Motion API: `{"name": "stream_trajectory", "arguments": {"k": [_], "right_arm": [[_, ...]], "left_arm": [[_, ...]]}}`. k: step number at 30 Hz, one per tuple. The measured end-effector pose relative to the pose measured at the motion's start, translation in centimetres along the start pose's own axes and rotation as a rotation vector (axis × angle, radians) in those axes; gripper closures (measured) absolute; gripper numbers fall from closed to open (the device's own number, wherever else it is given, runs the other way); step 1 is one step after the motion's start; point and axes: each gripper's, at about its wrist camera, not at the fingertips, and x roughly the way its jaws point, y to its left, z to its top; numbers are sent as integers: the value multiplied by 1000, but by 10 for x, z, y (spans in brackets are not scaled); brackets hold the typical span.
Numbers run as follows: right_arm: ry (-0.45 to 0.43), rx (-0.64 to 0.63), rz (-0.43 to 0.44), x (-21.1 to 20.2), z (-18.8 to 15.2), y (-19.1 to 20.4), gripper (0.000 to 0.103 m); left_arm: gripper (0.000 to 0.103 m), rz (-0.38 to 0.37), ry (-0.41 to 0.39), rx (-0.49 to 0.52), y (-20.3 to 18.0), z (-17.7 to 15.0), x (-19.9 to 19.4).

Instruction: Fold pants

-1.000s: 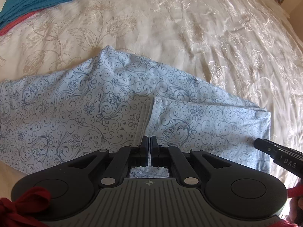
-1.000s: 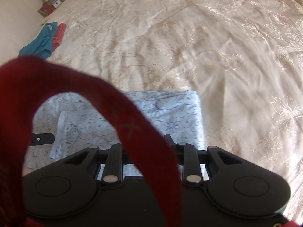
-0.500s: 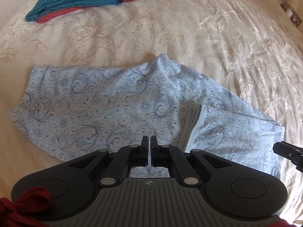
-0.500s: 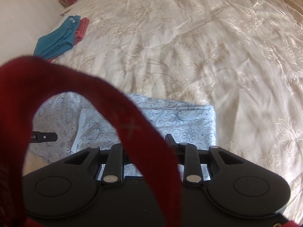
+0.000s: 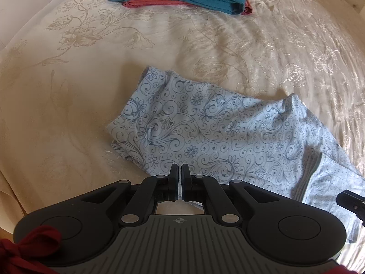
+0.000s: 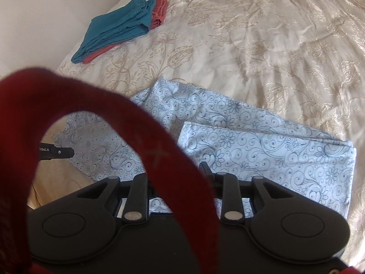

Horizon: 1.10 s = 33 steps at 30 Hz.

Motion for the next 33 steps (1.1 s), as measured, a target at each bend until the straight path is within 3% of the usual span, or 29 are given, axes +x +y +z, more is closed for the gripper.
{"name": "stream_trajectory", "arguments": {"k": [5, 20, 27, 33], "right_arm": [[25, -16, -14, 9, 2, 12, 58], [53, -13, -35, 23, 9, 20, 57], [44, 67, -101, 15, 1, -2, 57], [24, 76, -160, 5, 1, -16, 56]], "left_arm": [[100, 1, 12, -8, 12, 8, 5], [100, -22, -10, -27, 37, 28, 16], [100, -17, -7, -24, 45, 33, 23], [100, 20, 50, -25, 45, 36, 43]]}}
